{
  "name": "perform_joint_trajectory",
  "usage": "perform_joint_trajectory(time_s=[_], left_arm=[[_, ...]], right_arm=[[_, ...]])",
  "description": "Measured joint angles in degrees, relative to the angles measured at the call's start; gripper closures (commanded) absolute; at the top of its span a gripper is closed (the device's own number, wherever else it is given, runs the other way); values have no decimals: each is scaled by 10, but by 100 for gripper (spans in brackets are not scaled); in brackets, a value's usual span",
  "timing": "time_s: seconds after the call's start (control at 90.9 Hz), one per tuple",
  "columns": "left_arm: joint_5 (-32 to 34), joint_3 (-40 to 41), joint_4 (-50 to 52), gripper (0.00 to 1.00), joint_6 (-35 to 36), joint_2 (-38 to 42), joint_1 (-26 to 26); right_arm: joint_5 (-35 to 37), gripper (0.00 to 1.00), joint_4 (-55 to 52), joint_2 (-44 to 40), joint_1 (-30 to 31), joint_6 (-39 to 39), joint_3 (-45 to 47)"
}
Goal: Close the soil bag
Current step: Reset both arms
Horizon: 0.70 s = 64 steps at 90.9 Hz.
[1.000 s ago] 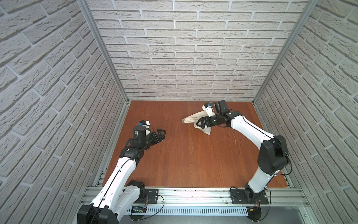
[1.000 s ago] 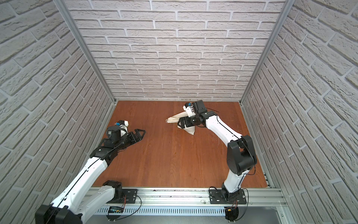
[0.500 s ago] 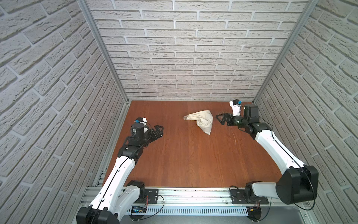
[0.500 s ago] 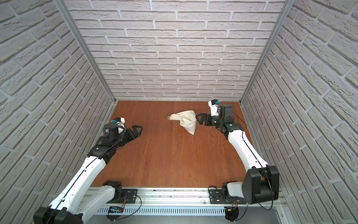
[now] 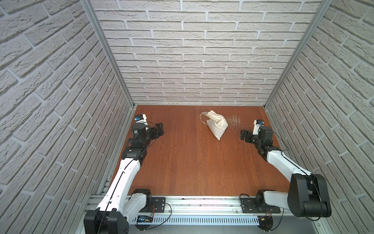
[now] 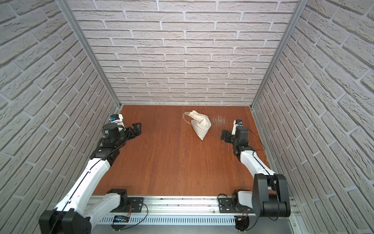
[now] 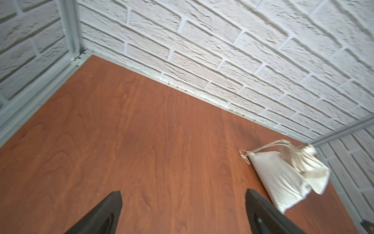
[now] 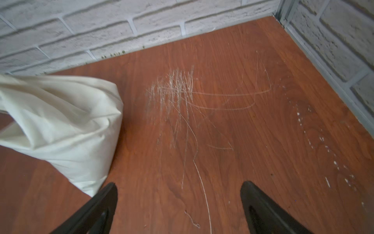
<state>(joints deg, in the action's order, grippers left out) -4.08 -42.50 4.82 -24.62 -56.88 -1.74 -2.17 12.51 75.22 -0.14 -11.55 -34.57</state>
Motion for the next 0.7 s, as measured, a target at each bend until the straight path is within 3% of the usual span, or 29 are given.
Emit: perform_joint_trajectory(time_s=[0.286, 0.704], left_arm=[[-2, 65, -97, 2, 58, -67, -82], [-31, 132, -267, 2, 135, -184, -99]], right_arm=[[16, 0, 153, 41, -25, 31, 77], [-7, 2, 341, 82, -26, 49, 150]])
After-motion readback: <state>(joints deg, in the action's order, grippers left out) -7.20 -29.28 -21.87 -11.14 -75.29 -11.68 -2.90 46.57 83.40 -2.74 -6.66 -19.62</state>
